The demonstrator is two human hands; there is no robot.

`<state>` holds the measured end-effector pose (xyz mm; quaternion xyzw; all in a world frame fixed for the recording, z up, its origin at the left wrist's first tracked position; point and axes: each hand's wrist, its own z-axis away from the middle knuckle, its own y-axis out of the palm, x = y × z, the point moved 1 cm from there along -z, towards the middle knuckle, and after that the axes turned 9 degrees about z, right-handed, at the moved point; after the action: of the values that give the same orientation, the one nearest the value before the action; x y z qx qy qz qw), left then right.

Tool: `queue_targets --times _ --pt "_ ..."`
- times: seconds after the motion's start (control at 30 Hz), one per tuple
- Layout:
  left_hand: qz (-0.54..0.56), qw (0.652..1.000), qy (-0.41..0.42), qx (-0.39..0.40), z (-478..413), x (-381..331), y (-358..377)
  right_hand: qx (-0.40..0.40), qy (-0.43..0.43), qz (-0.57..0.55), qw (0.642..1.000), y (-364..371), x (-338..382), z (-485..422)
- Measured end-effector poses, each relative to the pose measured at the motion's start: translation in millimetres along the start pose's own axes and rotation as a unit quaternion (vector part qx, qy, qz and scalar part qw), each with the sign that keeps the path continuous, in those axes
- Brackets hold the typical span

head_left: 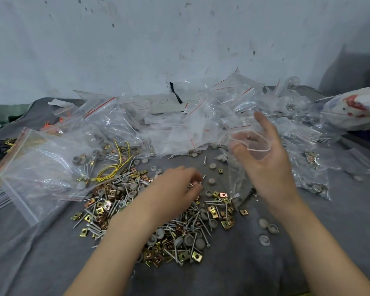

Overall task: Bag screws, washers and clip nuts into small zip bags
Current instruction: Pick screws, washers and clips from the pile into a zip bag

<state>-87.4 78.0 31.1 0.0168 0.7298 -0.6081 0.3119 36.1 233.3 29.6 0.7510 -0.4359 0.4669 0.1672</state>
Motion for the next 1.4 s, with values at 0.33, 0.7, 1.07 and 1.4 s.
queue_targets --times 0.33,0.7,1.07,1.4 --pt "-0.098 0.987 0.125 0.027 3.5 -31.6 68.2 -0.073 0.003 -0.025 0.997 -17.4 -1.2 -6.4" --pt "-0.211 0.975 0.050 -0.041 -14.5 -16.3 57.9 -0.056 0.008 -0.012 0.998 -22.3 -5.3 -5.8" --pt "0.025 0.999 0.028 0.020 -20.9 2.5 32.4 -0.038 0.015 -0.008 0.999 -23.1 -4.0 -6.4" --pt "0.254 0.966 -0.007 -0.042 -8.5 18.4 6.2 -0.035 0.021 -0.001 0.999 -18.1 -3.4 -4.6"
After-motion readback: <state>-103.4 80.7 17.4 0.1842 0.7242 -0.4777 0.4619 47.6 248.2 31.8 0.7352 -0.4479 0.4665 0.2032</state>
